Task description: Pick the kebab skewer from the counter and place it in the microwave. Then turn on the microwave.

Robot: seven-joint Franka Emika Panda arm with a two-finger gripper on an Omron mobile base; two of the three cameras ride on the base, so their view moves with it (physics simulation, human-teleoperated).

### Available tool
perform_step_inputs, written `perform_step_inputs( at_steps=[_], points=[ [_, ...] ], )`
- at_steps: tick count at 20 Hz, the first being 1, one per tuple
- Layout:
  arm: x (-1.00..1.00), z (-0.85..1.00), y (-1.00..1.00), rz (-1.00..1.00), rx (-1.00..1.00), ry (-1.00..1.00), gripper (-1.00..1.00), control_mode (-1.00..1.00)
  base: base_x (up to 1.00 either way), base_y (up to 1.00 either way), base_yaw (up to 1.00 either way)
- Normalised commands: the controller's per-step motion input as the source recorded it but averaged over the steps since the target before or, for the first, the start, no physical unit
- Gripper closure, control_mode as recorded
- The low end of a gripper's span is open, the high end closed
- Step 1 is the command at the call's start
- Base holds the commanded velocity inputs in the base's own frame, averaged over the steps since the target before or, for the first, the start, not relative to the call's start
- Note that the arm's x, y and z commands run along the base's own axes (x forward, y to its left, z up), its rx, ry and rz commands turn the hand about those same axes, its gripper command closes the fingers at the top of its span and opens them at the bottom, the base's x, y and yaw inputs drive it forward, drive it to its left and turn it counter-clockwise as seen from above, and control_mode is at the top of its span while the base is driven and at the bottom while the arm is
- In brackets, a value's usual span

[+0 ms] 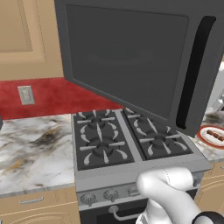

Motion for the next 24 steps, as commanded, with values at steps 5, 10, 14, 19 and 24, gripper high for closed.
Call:
perform_step_inputs(
  at_steps=[5, 10, 14, 19, 24],
  points=[
    [-0.02, 0.06, 0.21, 0.03, -0.04, 0.0, -1.0, -1.0, 0.0, 0.0, 0.0],
    [-0.16, 0.09, 0.13, 0.03, -0.01, 0.0, -1.0, -1.0, 0.0, 0.0, 0.0],
    [-0.38, 0.08, 0.12, 0.02, 0.0, 0.0, -1.0, -1.0, 0.0, 0.0, 0.0],
    [-0.45, 0.01, 0.21, 0.0, 0.0, 0.0, -1.0, -1.0, 0.0, 0.0, 0.0],
    [-0.39, 0.01, 0.22, 0.0, 0.0, 0.0, -1.0, -1.0, 0.0, 0.0, 0.0]
  ],
)
